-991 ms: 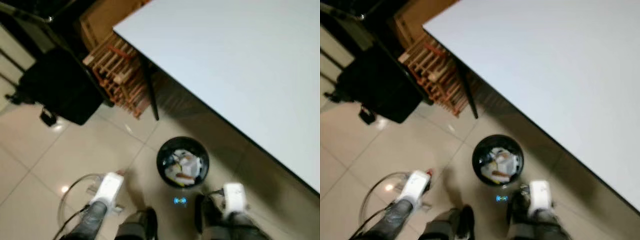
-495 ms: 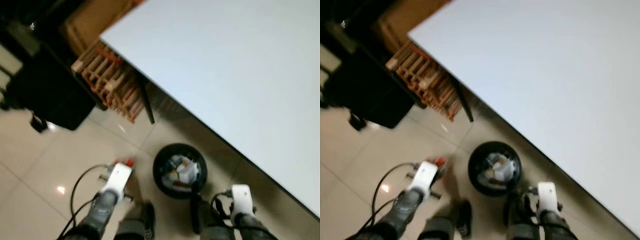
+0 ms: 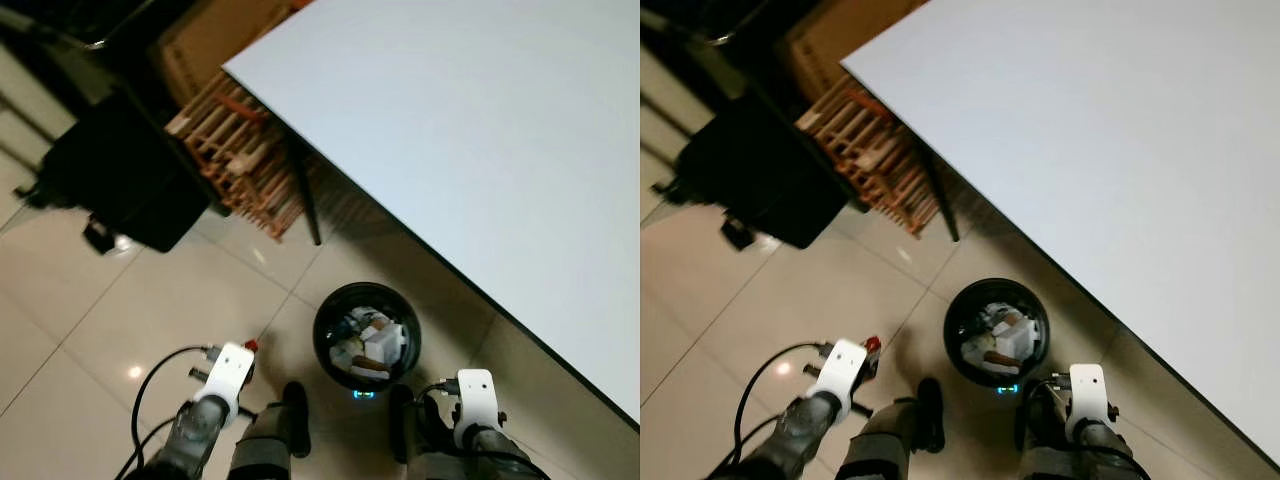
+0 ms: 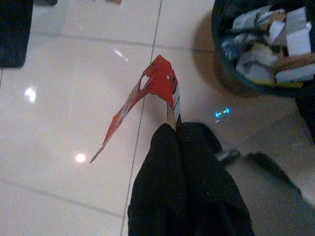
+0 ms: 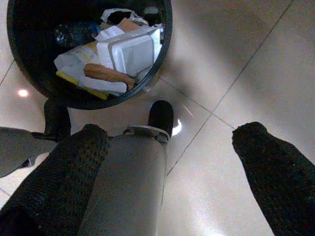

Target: Picking trash to rubbish bin

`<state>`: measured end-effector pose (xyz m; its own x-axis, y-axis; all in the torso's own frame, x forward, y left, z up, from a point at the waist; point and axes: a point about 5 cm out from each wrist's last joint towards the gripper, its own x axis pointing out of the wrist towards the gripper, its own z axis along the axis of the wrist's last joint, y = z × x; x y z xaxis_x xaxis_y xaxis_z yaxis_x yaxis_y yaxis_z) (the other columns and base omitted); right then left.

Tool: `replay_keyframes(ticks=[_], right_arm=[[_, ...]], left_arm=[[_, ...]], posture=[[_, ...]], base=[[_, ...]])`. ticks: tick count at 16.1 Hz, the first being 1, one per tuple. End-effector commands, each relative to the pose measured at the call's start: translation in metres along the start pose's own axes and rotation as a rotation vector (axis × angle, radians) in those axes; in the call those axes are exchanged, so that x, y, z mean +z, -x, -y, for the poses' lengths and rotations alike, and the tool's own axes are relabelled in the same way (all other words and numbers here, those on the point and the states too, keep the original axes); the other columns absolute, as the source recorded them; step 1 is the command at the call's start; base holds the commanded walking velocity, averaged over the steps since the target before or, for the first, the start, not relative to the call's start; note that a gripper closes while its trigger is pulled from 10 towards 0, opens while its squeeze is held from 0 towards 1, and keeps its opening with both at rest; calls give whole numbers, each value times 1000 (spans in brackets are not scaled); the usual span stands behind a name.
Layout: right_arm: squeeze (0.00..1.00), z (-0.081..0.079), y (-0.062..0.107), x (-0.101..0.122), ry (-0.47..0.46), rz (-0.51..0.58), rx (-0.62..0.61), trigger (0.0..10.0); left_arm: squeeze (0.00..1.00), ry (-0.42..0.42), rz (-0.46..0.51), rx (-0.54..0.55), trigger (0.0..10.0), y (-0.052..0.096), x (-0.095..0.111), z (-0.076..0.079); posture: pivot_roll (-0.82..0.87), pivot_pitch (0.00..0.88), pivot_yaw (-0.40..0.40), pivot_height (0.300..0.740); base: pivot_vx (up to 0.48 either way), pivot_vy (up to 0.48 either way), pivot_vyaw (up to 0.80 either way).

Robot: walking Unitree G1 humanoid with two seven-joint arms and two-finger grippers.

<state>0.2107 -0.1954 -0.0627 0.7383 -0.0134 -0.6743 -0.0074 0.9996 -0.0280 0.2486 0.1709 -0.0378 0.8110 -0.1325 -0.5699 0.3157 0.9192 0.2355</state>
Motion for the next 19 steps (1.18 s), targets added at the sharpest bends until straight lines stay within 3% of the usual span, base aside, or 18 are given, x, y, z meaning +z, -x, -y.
replay_keyframes(ticks=[1,6,8,12,16,19], right_arm=[[0,-9,3,-16,-4,-56,24,10000],[0,-21,-3,7,3,26,95,10000],[0,-37,-7,25,12,87,181,10000],[0,-54,-6,44,34,156,286,10000],[0,-55,5,58,35,236,354,10000],[0,-54,12,64,40,257,359,10000]], left_arm=[[0,-8,-61,-30,10000,3,-12,5],[0,-5,3,-98,10000,-11,21,19],[0,-2,36,-139,10000,-16,36,27],[0,-4,90,-206,10000,-21,56,39],[0,-36,134,-295,10000,-23,72,58],[0,-48,136,-308,10000,-23,74,62]], posture=[[37,382,136,740],[3,426,128,740],[-13,461,125,740],[-52,504,113,740],[-95,544,94,740],[-104,561,86,740]], base=[[0,0,0],[0,0,0],[0,0,0],[0,0,0],[0,0,0],[0,0,0]])
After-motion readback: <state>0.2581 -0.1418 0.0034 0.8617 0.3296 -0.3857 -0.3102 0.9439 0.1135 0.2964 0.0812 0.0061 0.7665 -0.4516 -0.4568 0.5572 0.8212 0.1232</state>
